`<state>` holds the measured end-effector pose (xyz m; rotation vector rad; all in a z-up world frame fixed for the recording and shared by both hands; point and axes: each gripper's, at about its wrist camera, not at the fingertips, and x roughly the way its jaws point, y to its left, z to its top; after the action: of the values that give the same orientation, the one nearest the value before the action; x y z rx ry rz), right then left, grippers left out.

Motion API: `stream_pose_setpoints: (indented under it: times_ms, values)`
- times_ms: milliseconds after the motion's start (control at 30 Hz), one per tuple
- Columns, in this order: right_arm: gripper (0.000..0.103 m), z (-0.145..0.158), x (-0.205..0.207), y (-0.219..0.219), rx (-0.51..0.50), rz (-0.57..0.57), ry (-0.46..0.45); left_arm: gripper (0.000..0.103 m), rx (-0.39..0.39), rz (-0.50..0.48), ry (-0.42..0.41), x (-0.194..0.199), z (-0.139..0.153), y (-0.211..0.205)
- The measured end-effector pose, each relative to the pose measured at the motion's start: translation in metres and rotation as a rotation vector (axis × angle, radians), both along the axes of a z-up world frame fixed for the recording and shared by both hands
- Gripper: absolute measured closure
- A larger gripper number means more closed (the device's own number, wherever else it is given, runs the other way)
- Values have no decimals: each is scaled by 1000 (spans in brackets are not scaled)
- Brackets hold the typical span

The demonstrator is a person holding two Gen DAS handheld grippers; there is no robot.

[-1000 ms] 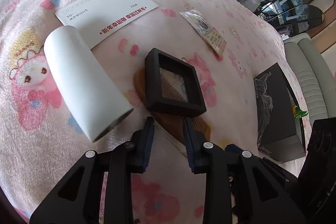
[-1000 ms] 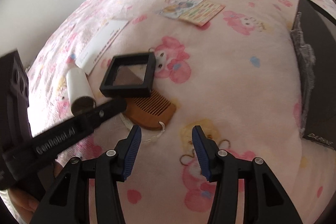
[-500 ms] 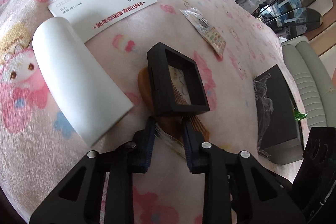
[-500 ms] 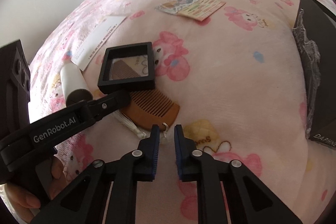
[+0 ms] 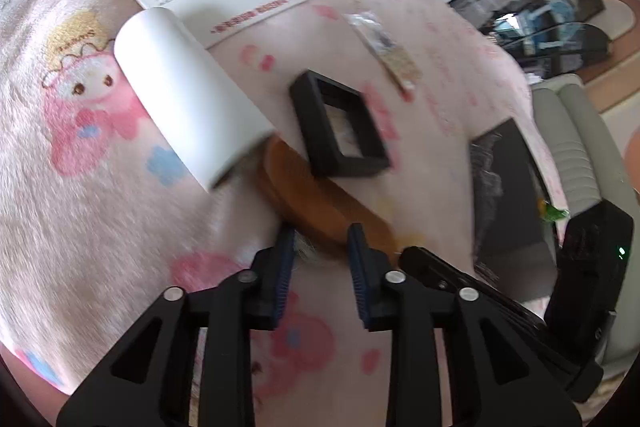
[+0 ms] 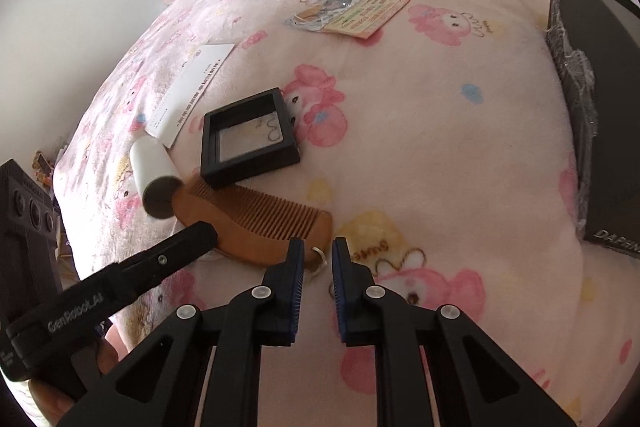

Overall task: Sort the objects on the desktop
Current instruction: 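Close the left gripper on the wooden comb and lift it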

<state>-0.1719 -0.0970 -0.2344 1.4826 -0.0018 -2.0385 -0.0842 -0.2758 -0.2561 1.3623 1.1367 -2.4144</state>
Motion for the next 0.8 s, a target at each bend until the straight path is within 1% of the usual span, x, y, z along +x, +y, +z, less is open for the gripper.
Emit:
stream_pose_setpoints:
  times_ms: [33,67,100,133,167,200,233,267,300,333,400,533,700,800]
  values:
    - [88,-1,-2,-1,-10,-2,-7,58,-2,5,-3,-2,0,-3]
    - [79,-3,-4,-3,-21,-3,-14,54,-8,13,-8,-4,0,-4]
    - [74,-4,-6,-4,-29,-4,-21,51,-16,21,-13,-6,0,-6]
    - [66,-8,-8,-7,-30,-3,-33,51,-25,31,-15,-8,0,-7]
    - [65,-11,-10,-9,-30,-1,-44,51,-38,42,-15,-11,0,-9]
    - [64,-14,-12,-11,-31,1,-54,51,-47,45,-15,-12,-1,-10]
    - [59,-17,-13,-13,-34,4,-59,55,-53,45,-14,-14,-4,-9]
    - [58,-21,-14,-16,-43,9,-67,59,-67,41,-24,-17,-8,-9]
    - [57,-25,-16,-18,-59,8,-79,68,-92,34,-30,-17,-10,-7]
    - [56,-29,-18,-19,-73,-1,-95,68,-120,26,-33,-17,-10,-4]
    - [57,-28,-18,-17,-81,-12,-100,69,-130,24,-16,-12,-7,-3]
    - [63,-18,-9,-8,-85,-14,-82,70,-107,1,8,-2,2,2]
    - [64,-3,12,12,-33,-12,-22,70,-87,-44,17,12,8,28]
    - [64,1,23,29,-11,-30,-19,70,-65,-69,15,23,11,45]
